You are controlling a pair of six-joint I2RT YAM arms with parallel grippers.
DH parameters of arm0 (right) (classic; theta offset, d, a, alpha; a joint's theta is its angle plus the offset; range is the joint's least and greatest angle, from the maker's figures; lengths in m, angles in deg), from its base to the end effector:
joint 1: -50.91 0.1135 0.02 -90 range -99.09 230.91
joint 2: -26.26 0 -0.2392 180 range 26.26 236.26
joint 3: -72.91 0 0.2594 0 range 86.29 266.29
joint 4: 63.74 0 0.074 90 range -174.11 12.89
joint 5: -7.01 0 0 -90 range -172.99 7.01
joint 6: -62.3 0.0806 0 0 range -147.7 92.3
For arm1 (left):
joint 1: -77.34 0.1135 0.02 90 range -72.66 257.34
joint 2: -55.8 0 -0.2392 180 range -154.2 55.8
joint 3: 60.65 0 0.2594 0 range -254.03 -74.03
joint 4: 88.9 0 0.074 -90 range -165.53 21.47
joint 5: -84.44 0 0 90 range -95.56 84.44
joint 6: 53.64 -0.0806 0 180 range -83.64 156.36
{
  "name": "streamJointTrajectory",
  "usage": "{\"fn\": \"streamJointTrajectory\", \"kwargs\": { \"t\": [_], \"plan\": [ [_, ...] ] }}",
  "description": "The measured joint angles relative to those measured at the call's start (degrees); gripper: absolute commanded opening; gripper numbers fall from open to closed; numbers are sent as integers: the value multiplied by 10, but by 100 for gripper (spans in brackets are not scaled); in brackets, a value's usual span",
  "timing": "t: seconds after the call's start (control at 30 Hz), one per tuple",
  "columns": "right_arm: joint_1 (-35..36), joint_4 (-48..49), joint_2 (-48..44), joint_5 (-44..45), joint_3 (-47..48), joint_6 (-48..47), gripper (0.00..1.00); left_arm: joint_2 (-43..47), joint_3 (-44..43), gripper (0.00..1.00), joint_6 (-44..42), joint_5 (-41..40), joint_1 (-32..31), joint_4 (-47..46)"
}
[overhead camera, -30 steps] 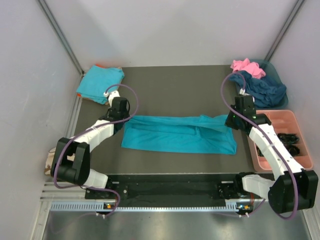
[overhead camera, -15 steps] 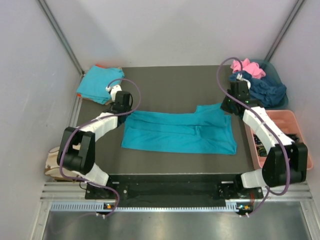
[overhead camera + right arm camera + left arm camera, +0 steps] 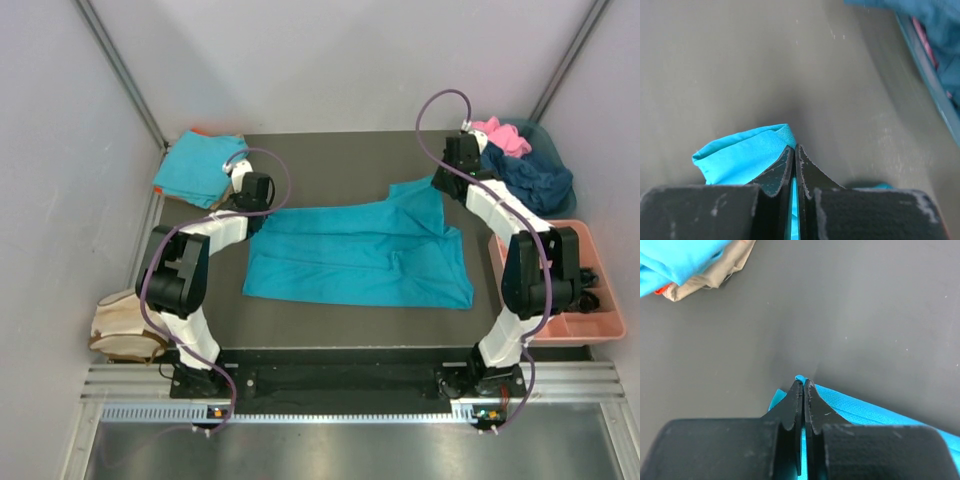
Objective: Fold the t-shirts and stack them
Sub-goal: Fold the tshirt
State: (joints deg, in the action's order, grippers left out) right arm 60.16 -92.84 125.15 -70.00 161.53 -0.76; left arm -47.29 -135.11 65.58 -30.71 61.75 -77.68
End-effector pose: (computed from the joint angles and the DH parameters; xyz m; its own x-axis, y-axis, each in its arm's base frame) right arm 0.4274 0.0513 0.2068 -0.5514 0.3575 -0.7538 0.2969 0.9285 0.2231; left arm 0.4086 -0.0785 0.1280 -0.5040 -0.3181 -0.8030 -0.3633 0.9215 -0.1371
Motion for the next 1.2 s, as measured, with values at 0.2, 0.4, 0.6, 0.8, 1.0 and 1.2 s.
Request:
{"fn": "streamJointTrajectory", "kwargs": {
  "t": [0.2, 0.4, 0.6, 0.8, 1.0, 1.2],
  "plan": [
    [0, 20, 34, 10, 41, -26, 0, 0, -7, 0, -7, -4, 0, -8],
    [0, 44, 60, 15, 64, -47, 0, -1, -18, 0, -11, -13, 0, -14],
    [0, 46, 73, 21, 71, -58, 0, -5, -21, 0, -15, -17, 0, -18],
    [0, 47, 73, 26, 71, -62, 0, -9, -24, 0, -24, -19, 0, -40],
    [0, 47, 73, 28, 69, -63, 0, -52, -59, 0, -32, -17, 0, -57],
    [0, 51, 64, 28, 47, -62, 0, -61, -59, 0, -37, -17, 0, -57]
  ]
}}
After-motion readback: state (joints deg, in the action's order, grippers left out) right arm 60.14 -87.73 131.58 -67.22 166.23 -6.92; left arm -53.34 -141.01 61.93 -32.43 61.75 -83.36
